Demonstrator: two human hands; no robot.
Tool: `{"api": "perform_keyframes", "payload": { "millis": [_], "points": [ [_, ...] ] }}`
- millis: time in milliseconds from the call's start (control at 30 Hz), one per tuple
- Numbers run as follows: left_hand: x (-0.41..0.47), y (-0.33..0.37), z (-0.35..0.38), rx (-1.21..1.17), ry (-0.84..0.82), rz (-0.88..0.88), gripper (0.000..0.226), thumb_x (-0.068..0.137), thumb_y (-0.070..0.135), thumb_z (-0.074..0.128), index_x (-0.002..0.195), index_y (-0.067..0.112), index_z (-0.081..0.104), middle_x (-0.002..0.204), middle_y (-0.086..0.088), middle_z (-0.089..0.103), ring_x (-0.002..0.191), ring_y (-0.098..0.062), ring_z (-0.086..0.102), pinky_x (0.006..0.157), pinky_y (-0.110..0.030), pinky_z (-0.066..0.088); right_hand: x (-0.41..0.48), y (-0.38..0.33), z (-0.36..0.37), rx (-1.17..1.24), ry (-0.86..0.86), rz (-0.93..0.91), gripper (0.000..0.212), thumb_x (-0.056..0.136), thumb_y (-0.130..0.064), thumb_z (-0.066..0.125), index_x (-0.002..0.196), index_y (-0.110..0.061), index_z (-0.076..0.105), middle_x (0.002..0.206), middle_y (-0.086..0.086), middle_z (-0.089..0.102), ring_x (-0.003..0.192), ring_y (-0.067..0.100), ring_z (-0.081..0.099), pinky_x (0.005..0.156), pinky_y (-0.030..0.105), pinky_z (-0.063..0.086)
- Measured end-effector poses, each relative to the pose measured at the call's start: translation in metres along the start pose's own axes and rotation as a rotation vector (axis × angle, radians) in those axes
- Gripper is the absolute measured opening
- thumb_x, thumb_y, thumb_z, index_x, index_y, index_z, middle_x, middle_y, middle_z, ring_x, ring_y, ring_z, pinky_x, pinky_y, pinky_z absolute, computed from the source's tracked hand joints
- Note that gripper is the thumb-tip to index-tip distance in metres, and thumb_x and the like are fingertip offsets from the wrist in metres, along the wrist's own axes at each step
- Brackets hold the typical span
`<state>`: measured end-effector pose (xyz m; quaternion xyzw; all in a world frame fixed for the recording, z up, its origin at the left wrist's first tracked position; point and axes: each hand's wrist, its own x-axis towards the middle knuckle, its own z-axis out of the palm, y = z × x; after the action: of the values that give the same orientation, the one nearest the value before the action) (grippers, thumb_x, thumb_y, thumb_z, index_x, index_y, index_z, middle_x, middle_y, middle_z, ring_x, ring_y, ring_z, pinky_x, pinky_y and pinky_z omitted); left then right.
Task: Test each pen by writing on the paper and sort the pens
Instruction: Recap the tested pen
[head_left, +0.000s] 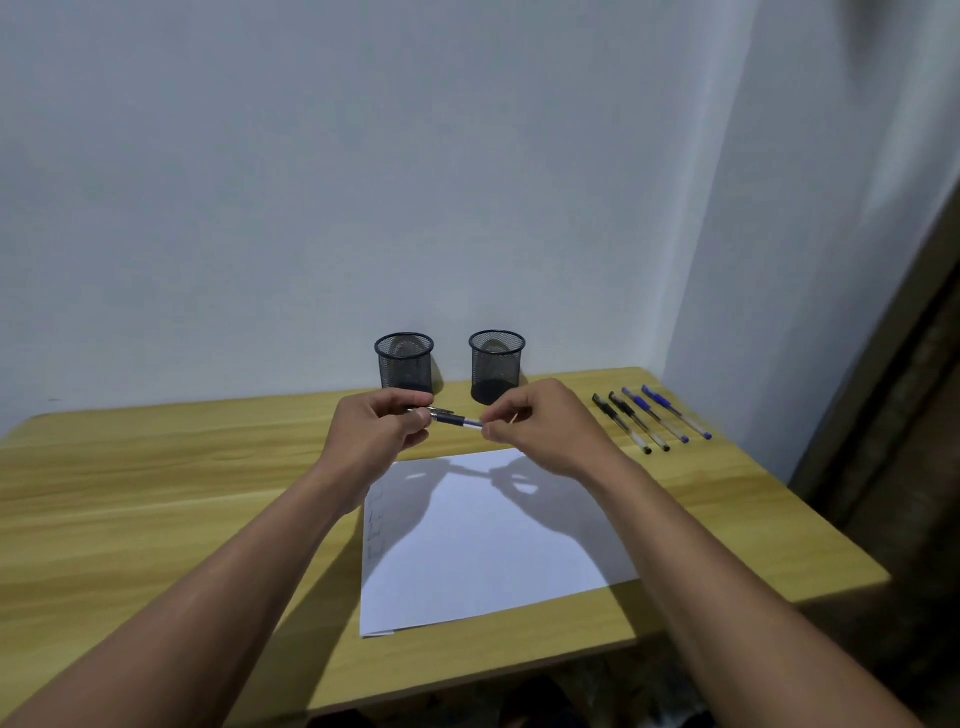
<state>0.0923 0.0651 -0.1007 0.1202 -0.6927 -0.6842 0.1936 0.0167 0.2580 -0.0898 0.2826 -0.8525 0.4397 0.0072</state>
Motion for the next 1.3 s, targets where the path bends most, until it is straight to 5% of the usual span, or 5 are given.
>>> {"api": "perform_keyframes", "payload": {
  "millis": [367, 533, 833, 1167, 1300],
  "points": [
    [0.006, 0.001, 0.047, 0.081, -0.098, 0.043, 0.015, 0.088, 0.005, 0.069, 0.098, 0.016, 0.074, 0.098, -0.007, 0.073, 0.091, -0.018, 0.066, 0.085, -0.035, 0.057, -0.022, 0.017, -0.038, -0.23, 0.044, 0.03, 0.012, 0.091, -0.025, 0.071, 0.097, -0.022, 0.08, 0.091, -0.007, 0.075, 0.078, 0.008, 0.063, 0.065, 0.021, 0.047],
    [0.016, -0.009, 0.079, 0.506, -0.103, 0.219, 0.035, 0.089, 0.028, 0.068, 0.123, 0.018, 0.067, 0.114, 0.003, 0.071, 0.098, -0.013, 0.067, 0.09, -0.03, 0.05, -0.025, 0.047, -0.063, -0.29, 0.132, 0.169, 0.014, 0.091, -0.018, 0.065, 0.087, -0.021, 0.078, 0.086, -0.006, 0.076, 0.082, 0.014, 0.067, 0.073, 0.032, 0.053],
    [0.037, -0.042, 0.149, 1.224, -0.481, 0.307, 0.065, 0.076, 0.061, 0.065, 0.13, 0.026, 0.062, 0.135, -0.002, 0.059, 0.124, -0.025, 0.053, 0.097, -0.039, 0.048, -0.016, 0.111, -0.058, -0.559, 0.249, 0.4, 0.017, 0.095, -0.014, 0.06, 0.093, -0.013, 0.077, 0.095, 0.007, 0.073, 0.093, 0.029, 0.067, 0.068, 0.032, 0.049],
    [0.038, -0.062, 0.159, 1.266, -0.489, 0.357, 0.053, 0.08, 0.062, 0.061, 0.121, 0.029, 0.066, 0.129, 0.001, 0.059, 0.119, -0.022, 0.053, 0.093, -0.035, 0.048, -0.012, 0.129, -0.05, -0.607, 0.279, 0.371, 0.021, 0.099, -0.022, 0.059, 0.087, -0.009, 0.07, 0.092, 0.009, 0.071, 0.075, 0.027, 0.059, 0.061, 0.031, 0.041],
    [0.039, -0.056, 0.163, 1.248, -0.476, 0.335, 0.054, 0.077, 0.065, 0.062, 0.12, 0.032, 0.068, 0.128, 0.003, 0.062, 0.118, -0.021, 0.056, 0.092, -0.037, 0.049, -0.013, 0.126, -0.065, -0.573, 0.324, 0.309, 0.022, 0.099, -0.026, 0.059, 0.096, -0.011, 0.075, 0.095, 0.007, 0.072, 0.089, 0.029, 0.068, 0.07, 0.035, 0.054]
  ]
}}
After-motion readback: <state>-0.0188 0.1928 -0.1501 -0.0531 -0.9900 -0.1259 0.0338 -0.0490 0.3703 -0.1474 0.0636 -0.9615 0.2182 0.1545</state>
